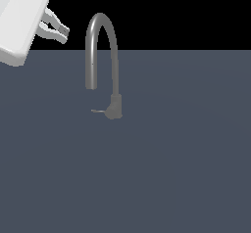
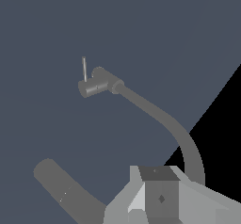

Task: Turn on the faucet by rotating a designated handle.

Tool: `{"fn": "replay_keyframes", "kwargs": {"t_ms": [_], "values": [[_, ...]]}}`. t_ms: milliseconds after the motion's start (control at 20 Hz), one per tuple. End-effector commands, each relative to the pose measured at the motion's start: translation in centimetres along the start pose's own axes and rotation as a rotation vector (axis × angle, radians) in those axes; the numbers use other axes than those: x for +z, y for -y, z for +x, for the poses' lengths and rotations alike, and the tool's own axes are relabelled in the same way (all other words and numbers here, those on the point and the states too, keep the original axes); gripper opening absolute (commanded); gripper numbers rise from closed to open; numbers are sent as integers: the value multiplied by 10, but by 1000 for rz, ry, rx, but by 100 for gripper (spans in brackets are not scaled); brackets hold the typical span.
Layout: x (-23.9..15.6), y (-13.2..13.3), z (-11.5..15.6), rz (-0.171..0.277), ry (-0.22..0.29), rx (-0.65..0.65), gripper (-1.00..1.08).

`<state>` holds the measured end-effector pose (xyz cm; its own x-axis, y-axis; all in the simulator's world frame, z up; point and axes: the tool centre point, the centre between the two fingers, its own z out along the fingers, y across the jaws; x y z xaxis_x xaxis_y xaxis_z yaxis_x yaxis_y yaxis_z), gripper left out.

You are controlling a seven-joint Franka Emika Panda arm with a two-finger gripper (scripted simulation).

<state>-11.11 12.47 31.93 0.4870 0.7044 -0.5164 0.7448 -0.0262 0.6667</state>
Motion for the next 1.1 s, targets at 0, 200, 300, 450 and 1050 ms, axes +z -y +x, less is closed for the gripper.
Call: {"fn": "replay_keyframes", "kwargs": {"t_ms": [0,200,300,450,1050], "values": [[4,5,10,-44,2,-47,-100],[12,13,24,-111,8,-117,-100],[16,17,30,-144,10,-151,-100],[22,24,40,-192,14,-202,-100],[50,50,73,-385,33,-402,-100]]}}
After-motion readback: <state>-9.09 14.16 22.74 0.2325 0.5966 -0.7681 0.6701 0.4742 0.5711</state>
